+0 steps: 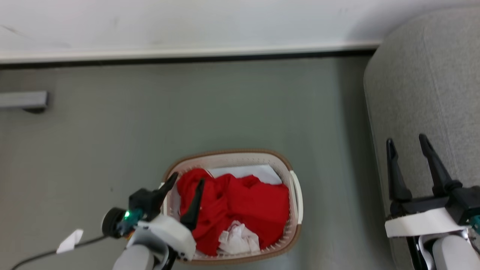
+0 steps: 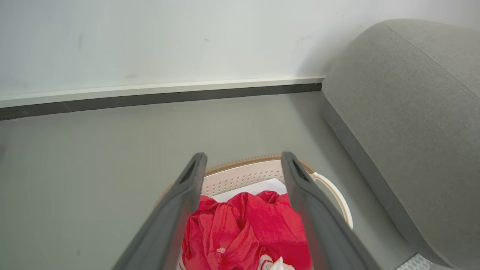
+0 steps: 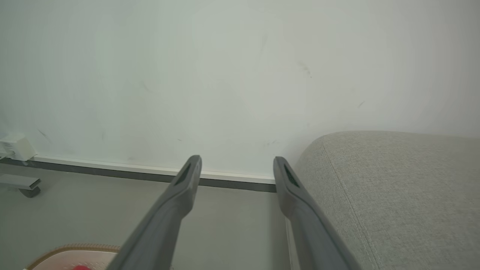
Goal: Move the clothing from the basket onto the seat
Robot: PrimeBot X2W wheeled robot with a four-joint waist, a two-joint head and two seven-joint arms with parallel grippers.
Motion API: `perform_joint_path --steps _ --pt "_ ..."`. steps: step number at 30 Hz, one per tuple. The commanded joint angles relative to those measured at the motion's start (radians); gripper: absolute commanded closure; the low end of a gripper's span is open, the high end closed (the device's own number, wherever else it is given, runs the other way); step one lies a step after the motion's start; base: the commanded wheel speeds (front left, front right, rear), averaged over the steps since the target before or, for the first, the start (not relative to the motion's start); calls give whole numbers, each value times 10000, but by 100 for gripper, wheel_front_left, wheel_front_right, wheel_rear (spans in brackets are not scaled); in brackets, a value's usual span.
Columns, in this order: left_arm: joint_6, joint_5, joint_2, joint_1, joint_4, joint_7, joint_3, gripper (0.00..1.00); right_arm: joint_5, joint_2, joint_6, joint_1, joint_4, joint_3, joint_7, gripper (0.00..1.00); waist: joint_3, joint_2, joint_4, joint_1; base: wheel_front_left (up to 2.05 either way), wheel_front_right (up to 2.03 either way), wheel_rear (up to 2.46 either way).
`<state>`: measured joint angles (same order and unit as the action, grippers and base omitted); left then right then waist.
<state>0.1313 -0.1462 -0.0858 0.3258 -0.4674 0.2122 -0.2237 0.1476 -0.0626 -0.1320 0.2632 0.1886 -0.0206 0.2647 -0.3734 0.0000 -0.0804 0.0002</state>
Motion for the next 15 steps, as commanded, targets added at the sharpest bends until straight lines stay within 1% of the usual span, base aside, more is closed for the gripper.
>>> perform_joint_path --steps 1,5,9,12,15 --pt "-14 14 -113 333 -226 -151 -64 0 -97 -18 24 280 -107 -31 -3 0 -759 0 -296 -2 0 0 0" --pt "-13 104 -43 1239 -1211 -1033 -411 0 -110 -10 24 712 -302 -129 -3 0 -1456 0 -476 -2 0 0 0" --pt "-34 12 19 1932 -2216 -1896 -545 0 -120 20 24 1018 -483 -258 -4 0 -2016 0 -666 -2 0 0 0" --pt "-161 76 -27 2349 -2788 -2166 -550 0 -101 41 24 1194 -579 -331 -4 0 -2350 0 -805 -2 0 0 0" --pt "-345 208 -196 2669 -3388 -2283 -583 0 -80 60 24 1324 -690 -395 -4 0 -2586 0 -916 -2 0 0 0"
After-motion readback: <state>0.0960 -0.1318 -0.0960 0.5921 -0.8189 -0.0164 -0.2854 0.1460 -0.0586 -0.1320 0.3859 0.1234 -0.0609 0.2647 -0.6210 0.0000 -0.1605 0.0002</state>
